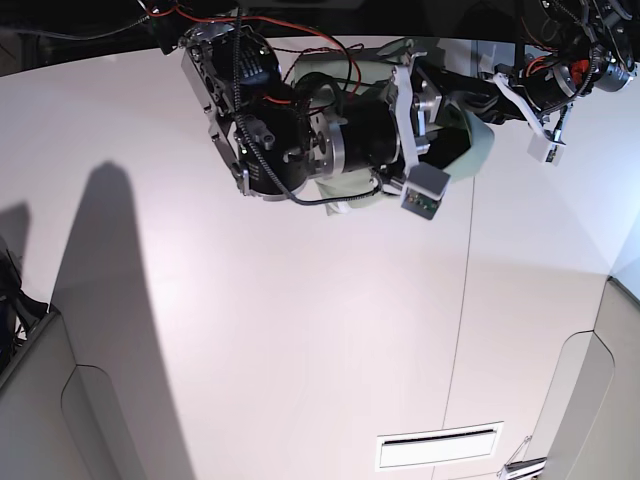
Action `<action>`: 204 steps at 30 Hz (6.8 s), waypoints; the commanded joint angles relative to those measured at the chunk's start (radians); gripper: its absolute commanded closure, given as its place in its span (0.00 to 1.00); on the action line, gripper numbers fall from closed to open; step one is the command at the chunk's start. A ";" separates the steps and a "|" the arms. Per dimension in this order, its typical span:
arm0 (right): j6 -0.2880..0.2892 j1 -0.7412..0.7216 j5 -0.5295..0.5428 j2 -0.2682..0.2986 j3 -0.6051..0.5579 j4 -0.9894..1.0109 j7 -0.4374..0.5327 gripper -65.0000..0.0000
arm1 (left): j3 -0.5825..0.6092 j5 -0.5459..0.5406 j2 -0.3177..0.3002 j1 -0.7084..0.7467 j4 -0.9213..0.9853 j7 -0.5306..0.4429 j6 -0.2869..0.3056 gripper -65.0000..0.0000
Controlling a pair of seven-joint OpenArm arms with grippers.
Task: Fold the T-shirt properly
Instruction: 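Fold the strip over again with the left gripper toward the right gripper, then grasp the folded bundle with the right gripper beside the left gripper, then lift the folded bundle with the right gripper and carry it to the table edge, then release the bundle at the table edge and withdraw the right gripper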
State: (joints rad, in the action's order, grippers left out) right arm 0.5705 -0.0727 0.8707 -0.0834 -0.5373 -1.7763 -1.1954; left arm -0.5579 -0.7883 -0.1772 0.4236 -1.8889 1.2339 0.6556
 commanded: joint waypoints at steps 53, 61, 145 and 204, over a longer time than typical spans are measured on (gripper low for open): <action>-0.002 0.153 0.032 0.296 0.451 -0.217 -0.103 1.00 | 0.115 -0.374 -0.033 0.014 -0.066 0.122 0.043 0.69; 0.013 0.226 -0.009 0.277 0.367 -0.137 -0.004 1.00 | 0.206 -0.029 -0.034 0.014 -0.058 -0.003 0.043 0.69; -0.513 -0.043 -0.650 0.286 0.576 0.696 0.218 1.00 | -0.116 0.332 -0.121 0.106 -0.413 -0.273 -0.251 1.00; -0.129 1.234 -0.526 0.535 0.930 -0.565 -0.111 1.00 | -0.164 0.066 -0.138 0.855 -0.403 0.076 -0.201 1.00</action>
State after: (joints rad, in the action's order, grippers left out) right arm 0.4427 1.1458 0.3481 0.4435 0.3859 -2.3241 -1.2968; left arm -0.7162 -0.7334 -0.3099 1.2636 -2.2826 1.3060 0.4587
